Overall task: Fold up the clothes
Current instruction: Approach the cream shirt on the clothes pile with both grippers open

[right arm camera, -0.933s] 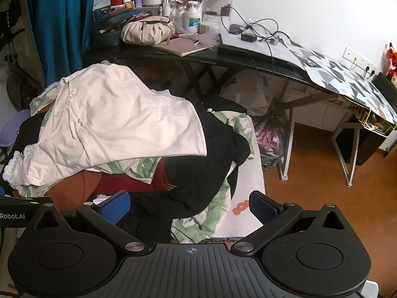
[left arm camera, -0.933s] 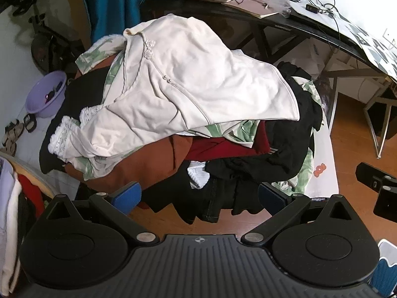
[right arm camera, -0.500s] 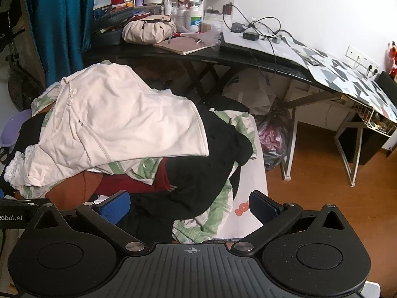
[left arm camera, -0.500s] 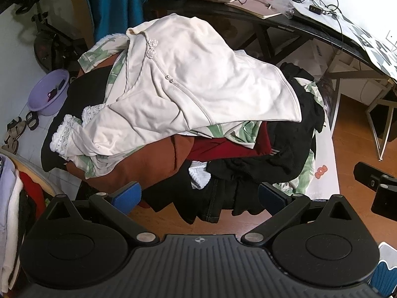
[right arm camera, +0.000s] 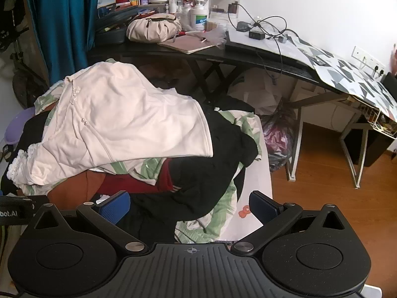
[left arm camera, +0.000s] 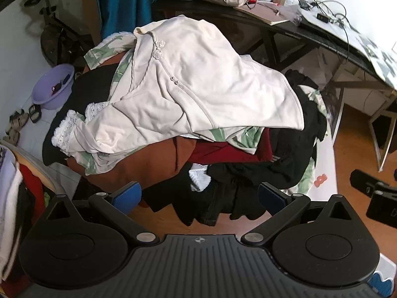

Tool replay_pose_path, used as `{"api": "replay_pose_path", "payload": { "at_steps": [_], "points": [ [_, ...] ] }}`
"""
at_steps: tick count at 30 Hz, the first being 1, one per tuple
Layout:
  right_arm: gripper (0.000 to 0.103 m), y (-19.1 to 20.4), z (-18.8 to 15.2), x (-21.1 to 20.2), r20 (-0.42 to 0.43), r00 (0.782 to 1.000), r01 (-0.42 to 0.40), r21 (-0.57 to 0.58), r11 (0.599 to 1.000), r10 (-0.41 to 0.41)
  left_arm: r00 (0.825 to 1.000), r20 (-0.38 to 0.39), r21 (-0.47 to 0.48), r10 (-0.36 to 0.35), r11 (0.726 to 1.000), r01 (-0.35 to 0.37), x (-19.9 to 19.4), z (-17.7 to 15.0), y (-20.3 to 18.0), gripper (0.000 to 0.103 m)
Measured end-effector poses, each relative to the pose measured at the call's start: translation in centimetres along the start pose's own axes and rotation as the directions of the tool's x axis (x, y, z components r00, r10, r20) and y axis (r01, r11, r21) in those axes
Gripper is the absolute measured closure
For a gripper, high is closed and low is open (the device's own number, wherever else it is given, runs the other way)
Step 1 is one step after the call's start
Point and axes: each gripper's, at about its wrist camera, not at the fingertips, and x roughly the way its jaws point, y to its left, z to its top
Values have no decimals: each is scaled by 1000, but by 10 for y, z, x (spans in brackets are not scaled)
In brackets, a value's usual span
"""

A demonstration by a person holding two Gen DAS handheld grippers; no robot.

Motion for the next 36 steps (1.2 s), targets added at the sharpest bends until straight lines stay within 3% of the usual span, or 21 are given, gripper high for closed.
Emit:
{"api": "replay_pose_path", "payload": {
  "at_steps": [3, 9, 19, 22, 27, 36],
  "points": [
    [1, -1, 3, 1, 21, 1000, 3, -10, 1000, -3, 1000, 0, -32, -24, 999, 24, 0, 0, 3, 1],
    [1, -9, 10, 12, 29, 999, -44, 7, 999, 43, 999, -5, -39, 41, 998, -41, 2, 2, 2, 1],
    [1, -16, 17, 31, 26, 997, -71, 9, 997, 71, 997, 2, -56, 74, 996, -74, 4, 6, -4, 1],
    [1, -16, 22, 35, 33, 997, -65, -13, 998, 65, 998, -10, -81, 60, 995, -61, 9, 9, -3, 1],
    [1, -21, 28, 43, 34, 999, -27, -46, 999, 29, 991, -16, -73, 131, 988, -132, 15, 11, -13, 1],
    [1, -32, 38, 52, 46, 999, -23, -71, 997, 27, 991, -7, -87, 130, 988, -130, 20, 19, -26, 1]
  ]
}}
